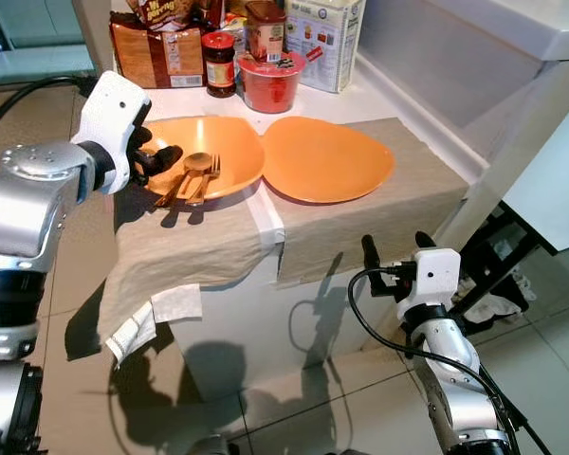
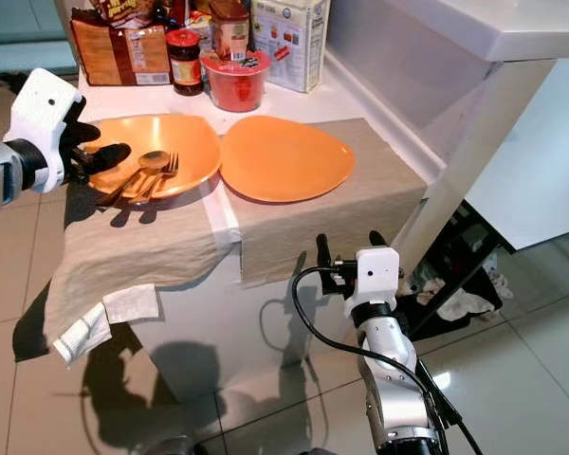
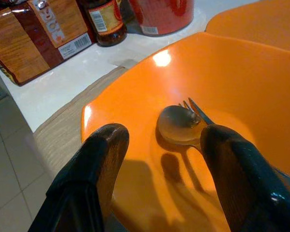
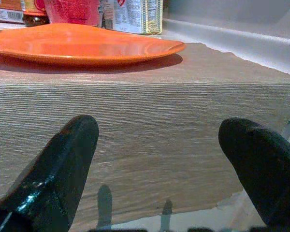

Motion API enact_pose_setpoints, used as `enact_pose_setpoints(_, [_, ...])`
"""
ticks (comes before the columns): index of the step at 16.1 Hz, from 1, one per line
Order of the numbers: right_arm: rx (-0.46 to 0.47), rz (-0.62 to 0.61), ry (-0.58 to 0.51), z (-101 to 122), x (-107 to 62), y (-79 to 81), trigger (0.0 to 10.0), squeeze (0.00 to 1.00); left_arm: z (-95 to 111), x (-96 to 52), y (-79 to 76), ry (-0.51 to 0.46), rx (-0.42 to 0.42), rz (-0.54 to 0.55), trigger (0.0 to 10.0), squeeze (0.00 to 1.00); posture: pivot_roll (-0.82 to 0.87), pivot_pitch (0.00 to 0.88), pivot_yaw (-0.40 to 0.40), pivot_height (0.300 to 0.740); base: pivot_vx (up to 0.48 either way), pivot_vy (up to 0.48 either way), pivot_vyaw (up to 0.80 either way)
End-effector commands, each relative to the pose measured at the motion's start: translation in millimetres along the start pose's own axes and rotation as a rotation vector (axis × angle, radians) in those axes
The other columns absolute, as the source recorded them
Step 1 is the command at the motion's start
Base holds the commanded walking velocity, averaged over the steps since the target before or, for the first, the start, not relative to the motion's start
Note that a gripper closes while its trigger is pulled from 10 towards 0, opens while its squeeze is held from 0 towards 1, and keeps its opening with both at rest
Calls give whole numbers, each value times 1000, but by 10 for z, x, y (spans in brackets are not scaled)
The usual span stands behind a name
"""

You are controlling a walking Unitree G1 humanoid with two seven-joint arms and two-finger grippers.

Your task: Setting the table

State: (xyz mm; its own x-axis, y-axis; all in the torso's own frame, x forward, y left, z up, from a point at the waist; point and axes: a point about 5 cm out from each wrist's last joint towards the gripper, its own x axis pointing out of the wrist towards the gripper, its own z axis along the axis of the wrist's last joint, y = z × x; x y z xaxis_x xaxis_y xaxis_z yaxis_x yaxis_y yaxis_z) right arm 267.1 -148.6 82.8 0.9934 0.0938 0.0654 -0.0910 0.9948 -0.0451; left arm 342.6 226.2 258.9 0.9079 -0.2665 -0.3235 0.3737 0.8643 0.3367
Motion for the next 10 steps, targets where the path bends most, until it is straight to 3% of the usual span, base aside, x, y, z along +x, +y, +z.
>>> enact_pose_setpoints(1, [2,-12,-19,28,-14,-12,10000,0,52,25,-6,7,9,-19,10000,0,152,0,-8,740,0,0,0])
enact_pose_setpoints(10, [4,-18,-9,6,-38,14,10000,0,-39,150,-23,129,-66,-70,10000,0,145,0,3,740,0,0,0])
